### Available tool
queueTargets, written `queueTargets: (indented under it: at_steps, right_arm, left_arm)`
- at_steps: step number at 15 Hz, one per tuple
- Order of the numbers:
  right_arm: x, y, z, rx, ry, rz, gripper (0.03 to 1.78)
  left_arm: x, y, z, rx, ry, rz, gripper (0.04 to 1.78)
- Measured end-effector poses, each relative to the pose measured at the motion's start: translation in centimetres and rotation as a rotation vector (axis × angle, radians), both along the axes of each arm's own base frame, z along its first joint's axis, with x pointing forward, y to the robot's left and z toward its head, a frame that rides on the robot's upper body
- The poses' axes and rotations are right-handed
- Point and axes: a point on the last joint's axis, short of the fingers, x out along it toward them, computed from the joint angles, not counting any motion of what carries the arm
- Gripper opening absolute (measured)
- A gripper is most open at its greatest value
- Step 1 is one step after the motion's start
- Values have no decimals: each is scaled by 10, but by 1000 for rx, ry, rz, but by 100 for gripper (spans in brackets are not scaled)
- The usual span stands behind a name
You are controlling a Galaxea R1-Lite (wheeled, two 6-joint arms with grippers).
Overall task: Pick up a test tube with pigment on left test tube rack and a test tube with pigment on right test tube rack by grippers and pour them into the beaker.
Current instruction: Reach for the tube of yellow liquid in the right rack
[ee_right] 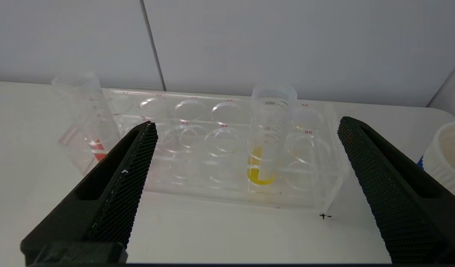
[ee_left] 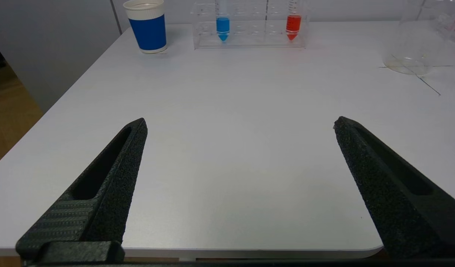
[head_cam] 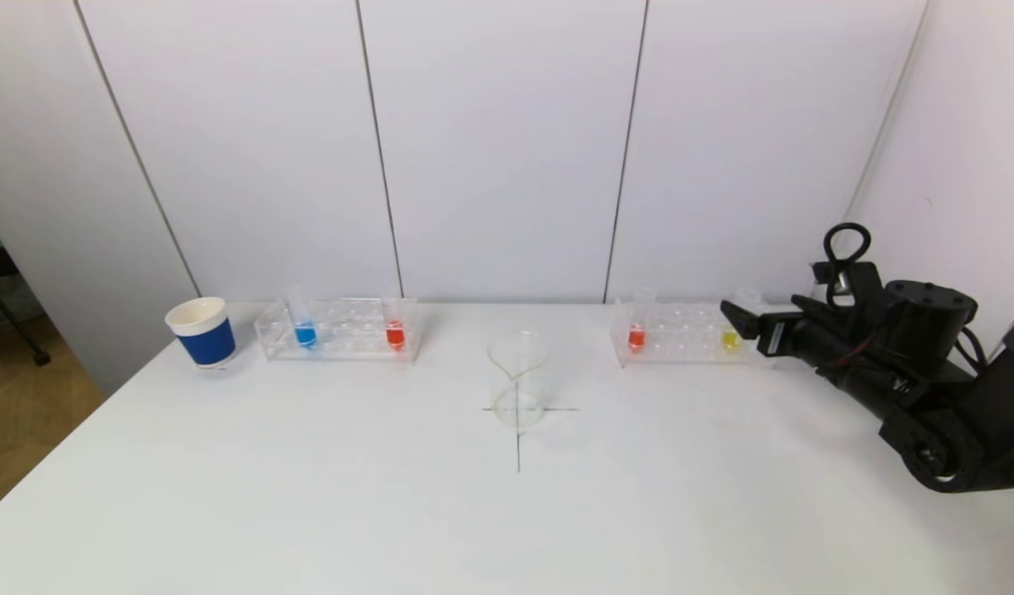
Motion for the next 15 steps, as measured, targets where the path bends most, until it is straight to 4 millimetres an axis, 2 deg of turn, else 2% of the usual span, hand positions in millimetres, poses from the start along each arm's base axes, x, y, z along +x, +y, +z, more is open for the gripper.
queueTargets:
  at_steps: [6, 10, 15]
  right_arm:
    - [8, -2, -19, 5, -76, -44, 177]
    - [12, -2, -34, 21, -48, -47, 177]
    - [17, -2, -43, 25, -33, -50, 177]
  left_arm:
    - [0, 0, 0, 0, 0, 0, 176]
    - [0, 0, 0, 0, 0, 0, 176]
    - [0, 0, 0, 0, 0, 0, 176]
